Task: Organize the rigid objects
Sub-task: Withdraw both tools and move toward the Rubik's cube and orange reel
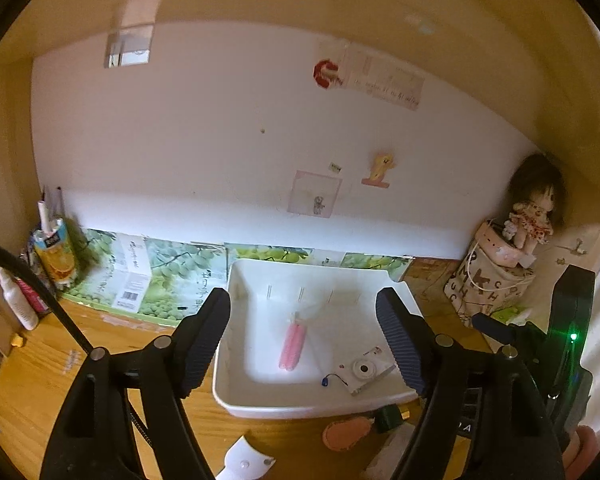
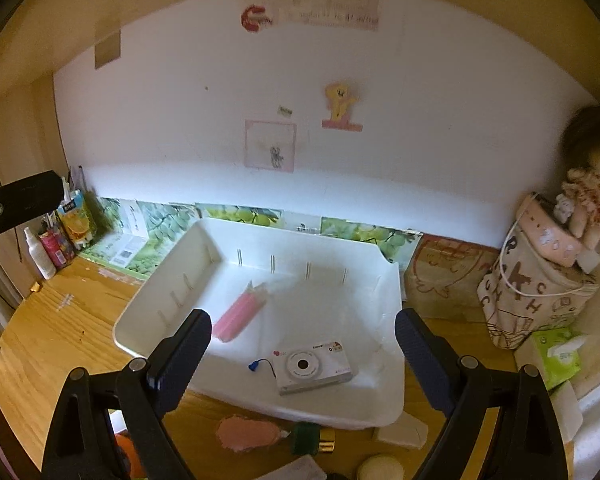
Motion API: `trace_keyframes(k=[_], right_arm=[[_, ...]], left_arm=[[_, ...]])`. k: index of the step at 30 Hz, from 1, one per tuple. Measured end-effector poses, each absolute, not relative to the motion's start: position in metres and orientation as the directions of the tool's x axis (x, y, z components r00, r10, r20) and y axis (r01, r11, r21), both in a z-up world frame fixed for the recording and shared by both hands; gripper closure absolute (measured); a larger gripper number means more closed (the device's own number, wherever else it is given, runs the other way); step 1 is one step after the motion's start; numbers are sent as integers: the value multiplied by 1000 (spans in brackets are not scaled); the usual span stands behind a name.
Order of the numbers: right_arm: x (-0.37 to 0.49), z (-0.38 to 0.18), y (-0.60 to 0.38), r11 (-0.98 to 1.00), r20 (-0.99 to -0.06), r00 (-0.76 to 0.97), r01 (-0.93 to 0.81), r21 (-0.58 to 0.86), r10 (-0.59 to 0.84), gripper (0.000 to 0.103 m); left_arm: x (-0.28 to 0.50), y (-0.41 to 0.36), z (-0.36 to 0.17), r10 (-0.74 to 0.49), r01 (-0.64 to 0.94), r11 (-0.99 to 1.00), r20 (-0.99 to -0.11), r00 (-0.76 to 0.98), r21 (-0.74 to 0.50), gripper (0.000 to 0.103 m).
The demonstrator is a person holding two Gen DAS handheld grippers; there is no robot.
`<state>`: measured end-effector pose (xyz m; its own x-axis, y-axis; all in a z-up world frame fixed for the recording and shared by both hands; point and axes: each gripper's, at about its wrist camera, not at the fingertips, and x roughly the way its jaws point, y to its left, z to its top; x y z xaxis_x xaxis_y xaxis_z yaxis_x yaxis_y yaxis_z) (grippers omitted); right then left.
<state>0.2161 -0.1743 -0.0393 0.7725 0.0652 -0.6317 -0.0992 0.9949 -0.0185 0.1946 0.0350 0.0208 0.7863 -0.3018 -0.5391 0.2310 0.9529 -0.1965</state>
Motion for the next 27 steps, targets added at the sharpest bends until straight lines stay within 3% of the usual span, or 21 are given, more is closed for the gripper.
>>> trace_keyframes(k=[18,27], right_arm=[[123,-28,-164,999,-603,798,-38,-17,20,9],[90,-38,-154,999,-640,767,-41,17,43,9]], left_arm=[[94,77,50,-238,207,971,-464,853,-118,20],[55,91,38,-206,185,978,-496,844,-91,20]])
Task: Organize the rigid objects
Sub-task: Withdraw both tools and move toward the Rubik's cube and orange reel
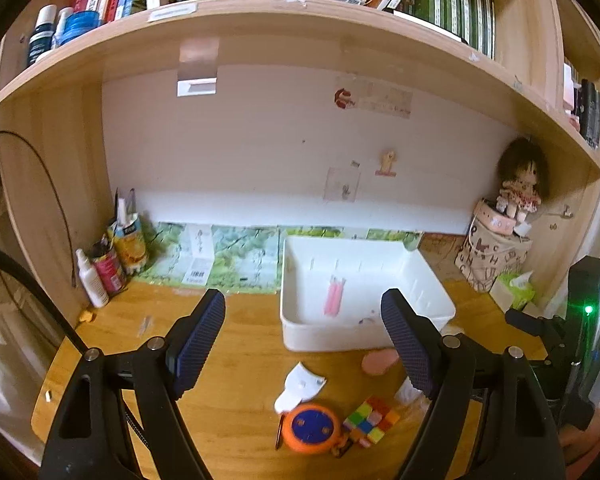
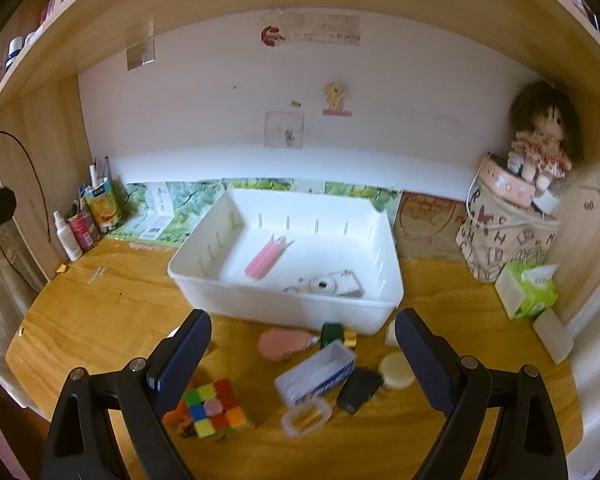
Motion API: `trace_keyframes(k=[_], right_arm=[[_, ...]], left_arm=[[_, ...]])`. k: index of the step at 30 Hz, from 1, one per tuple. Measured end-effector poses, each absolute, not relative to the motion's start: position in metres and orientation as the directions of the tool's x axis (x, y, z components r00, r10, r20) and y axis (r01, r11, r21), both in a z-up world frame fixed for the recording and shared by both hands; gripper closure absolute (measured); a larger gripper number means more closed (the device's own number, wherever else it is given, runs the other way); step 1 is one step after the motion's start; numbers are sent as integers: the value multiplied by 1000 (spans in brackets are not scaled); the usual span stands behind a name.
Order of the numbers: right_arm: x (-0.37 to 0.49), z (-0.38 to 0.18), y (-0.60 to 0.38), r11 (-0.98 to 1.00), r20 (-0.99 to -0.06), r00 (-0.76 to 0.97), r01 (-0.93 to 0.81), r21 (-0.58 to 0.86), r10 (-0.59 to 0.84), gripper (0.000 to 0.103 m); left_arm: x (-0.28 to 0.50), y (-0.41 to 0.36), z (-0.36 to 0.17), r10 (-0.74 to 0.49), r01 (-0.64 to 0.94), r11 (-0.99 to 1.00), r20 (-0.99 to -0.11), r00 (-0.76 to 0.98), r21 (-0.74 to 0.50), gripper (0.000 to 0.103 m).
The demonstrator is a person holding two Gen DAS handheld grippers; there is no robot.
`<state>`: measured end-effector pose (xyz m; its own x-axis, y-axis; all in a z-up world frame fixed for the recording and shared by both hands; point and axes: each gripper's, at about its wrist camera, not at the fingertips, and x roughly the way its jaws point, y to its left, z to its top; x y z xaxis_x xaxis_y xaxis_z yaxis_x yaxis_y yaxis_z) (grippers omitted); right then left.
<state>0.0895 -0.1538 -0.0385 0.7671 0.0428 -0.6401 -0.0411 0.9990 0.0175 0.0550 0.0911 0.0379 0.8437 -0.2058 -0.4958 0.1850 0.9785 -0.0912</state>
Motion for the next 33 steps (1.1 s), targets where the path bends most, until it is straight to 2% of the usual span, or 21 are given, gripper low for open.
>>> trace_keyframes(k=[9,19,28,33], right_arm=[[75,-57,-152,985,-728,672,-18,170,138,9],[72,-87,-145,939,-798,534,23,343,279,9],[88,-125,-139,856,-823,382,134,499,420,9],[99,-139,-135,821,-827,335,207,533,452,9]], left_arm=[[31,98,18,-155,164,986,-549,821,-33,20],[24,104,-12,-121,147,989,-654,747,-14,20],[29,99,-36,-119,224,973,-719,685,53,20],[42,100,-49,-146,284,957,-760,633,53,20]])
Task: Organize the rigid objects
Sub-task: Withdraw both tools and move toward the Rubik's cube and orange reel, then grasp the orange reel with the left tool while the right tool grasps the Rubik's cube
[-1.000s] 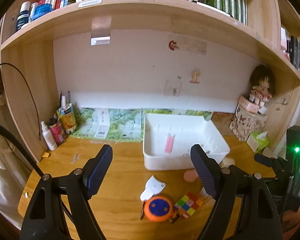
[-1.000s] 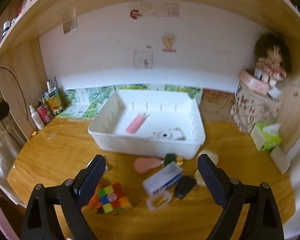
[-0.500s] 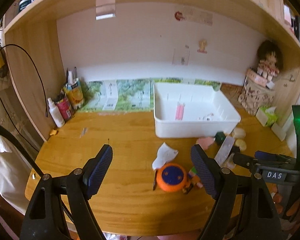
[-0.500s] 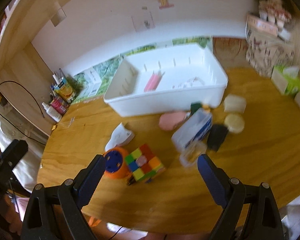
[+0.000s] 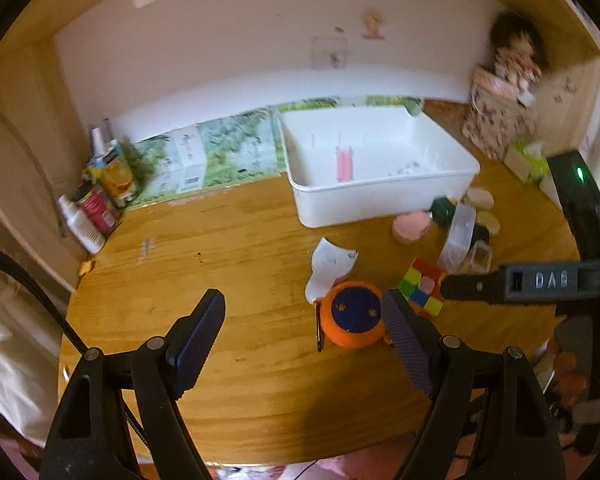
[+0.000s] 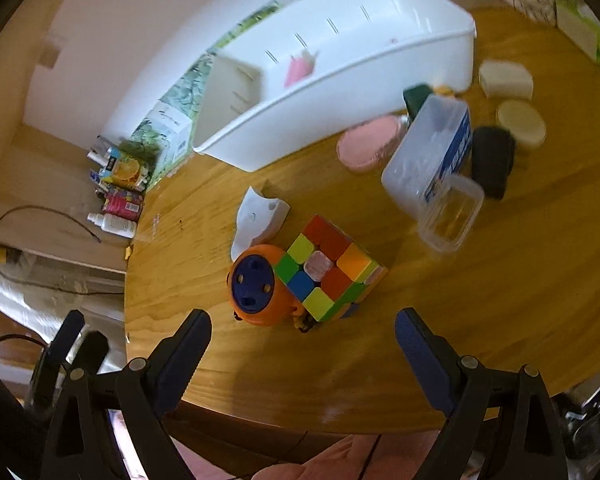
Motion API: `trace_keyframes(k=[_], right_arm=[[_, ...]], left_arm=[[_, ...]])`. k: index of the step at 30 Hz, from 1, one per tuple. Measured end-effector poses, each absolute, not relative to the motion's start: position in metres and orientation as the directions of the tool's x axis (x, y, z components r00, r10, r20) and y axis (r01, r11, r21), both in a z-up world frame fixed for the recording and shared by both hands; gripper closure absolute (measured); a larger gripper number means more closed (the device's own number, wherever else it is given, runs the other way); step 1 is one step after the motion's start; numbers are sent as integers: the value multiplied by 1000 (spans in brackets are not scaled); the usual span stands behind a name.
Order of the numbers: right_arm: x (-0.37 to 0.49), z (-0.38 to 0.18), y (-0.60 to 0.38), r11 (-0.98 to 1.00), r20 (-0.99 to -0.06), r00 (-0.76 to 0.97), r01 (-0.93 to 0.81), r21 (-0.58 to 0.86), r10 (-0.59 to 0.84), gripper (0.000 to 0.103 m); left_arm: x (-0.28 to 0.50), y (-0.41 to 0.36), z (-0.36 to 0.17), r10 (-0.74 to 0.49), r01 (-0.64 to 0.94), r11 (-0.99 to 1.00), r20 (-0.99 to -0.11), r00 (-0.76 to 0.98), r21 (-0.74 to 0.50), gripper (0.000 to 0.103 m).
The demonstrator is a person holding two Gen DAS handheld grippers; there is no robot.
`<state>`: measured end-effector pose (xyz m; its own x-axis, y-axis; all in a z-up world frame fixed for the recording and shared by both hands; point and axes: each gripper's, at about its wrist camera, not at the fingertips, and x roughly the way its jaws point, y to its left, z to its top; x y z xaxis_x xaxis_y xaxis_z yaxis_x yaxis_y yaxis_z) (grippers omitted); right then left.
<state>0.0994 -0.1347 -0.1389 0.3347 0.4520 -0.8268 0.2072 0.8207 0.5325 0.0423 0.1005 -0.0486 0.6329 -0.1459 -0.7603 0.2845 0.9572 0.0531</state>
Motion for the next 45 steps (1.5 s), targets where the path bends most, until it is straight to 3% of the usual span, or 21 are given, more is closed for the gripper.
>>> trace_keyframes(k=[18,31,34,45], right_arm=[[135,-183,-140,670,-823,248,484,563,512,9],[143,-204,-152,626,-842,181,593,506,509,9],[144,-207,-153,618,-839,176,602,506,515,16],[154,-215,-149,622,-848,138,621,477,512,26]], left_arm=[[90,66,-101,-239,654,752,-894,378,75,20],[111,35,-140,-222,805,593,-955,197,28,20],[113,28,-149,-208,828,560,-966,154,11,20],[121,15,-170,-152,866,500,-985,81,-6,20]])
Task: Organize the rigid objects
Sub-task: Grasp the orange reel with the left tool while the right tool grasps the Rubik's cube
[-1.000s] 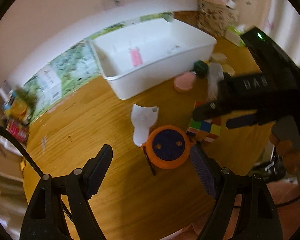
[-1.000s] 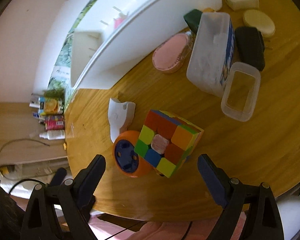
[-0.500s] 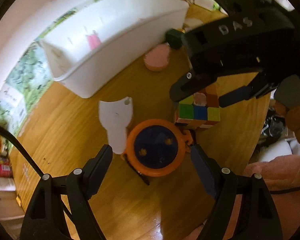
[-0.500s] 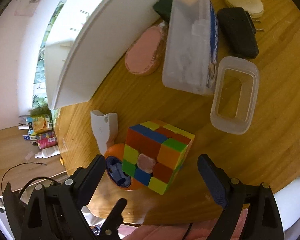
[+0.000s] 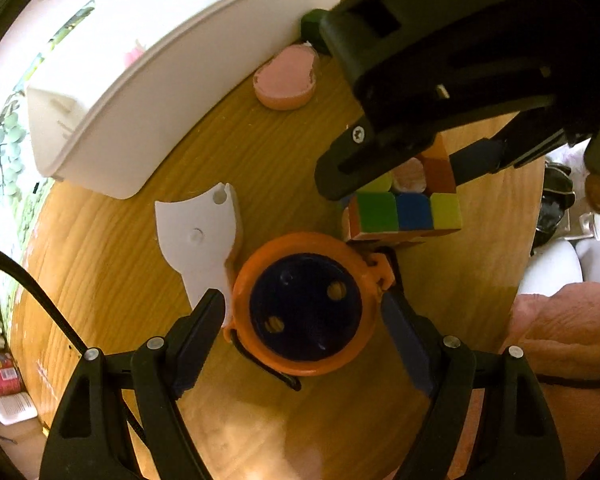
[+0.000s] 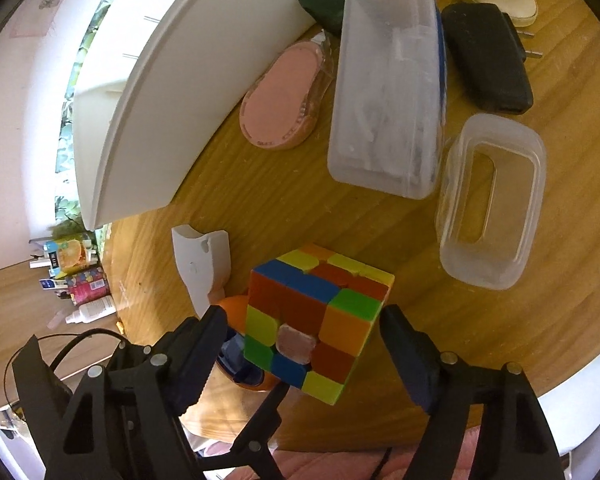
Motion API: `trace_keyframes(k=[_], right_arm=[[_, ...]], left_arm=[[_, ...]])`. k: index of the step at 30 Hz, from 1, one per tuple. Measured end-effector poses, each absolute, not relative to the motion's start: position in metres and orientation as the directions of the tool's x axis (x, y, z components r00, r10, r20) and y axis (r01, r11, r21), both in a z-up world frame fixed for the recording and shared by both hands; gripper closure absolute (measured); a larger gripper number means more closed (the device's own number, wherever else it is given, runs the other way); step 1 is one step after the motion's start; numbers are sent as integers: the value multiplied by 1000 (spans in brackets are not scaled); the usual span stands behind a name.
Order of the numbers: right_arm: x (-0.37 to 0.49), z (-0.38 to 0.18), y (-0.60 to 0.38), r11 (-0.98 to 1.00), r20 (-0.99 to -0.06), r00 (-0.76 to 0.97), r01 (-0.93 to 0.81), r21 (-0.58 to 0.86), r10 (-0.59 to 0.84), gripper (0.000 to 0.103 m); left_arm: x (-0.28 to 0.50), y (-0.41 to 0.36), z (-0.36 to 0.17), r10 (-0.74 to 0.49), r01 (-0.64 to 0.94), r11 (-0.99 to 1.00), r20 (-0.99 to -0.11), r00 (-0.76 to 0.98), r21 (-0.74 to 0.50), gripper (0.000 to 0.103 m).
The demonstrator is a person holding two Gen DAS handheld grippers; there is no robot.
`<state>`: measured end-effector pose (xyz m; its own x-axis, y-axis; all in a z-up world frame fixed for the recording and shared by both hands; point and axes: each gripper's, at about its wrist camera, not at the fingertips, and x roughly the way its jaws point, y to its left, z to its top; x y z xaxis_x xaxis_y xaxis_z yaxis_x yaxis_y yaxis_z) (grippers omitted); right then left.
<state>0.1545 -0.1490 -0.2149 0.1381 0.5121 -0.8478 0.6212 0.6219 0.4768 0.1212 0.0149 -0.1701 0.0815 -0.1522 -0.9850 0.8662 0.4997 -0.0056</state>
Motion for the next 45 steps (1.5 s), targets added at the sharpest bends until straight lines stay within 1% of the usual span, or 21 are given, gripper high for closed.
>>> trace_keyframes(k=[5,9,20,28,36,45], right_arm=[[159,-215,-146,645,-869,108,628,436,483,33],[159,-217,-146,640,-870,106,635,432,482,34],[153,-217,-153,619,-866,124,650,440,485,36],[143,-215,-169,598,-883,147,685,415,445,36],[135,-215,-179,600,-895,151,695,397,419,36],[135,-215,-176,605,-896,157,688,400,414,36]], left_arm=[[125,6,-176,-140,880,476,-988,57,-16,20],[134,1,-177,-137,882,470,-990,46,-24,20],[130,2,-181,-166,904,427,-985,48,-27,19],[134,-5,-184,-180,904,424,-984,17,-62,19],[146,6,-180,-195,880,465,-981,-4,-97,20],[152,8,-179,-203,853,513,-979,10,-98,20]])
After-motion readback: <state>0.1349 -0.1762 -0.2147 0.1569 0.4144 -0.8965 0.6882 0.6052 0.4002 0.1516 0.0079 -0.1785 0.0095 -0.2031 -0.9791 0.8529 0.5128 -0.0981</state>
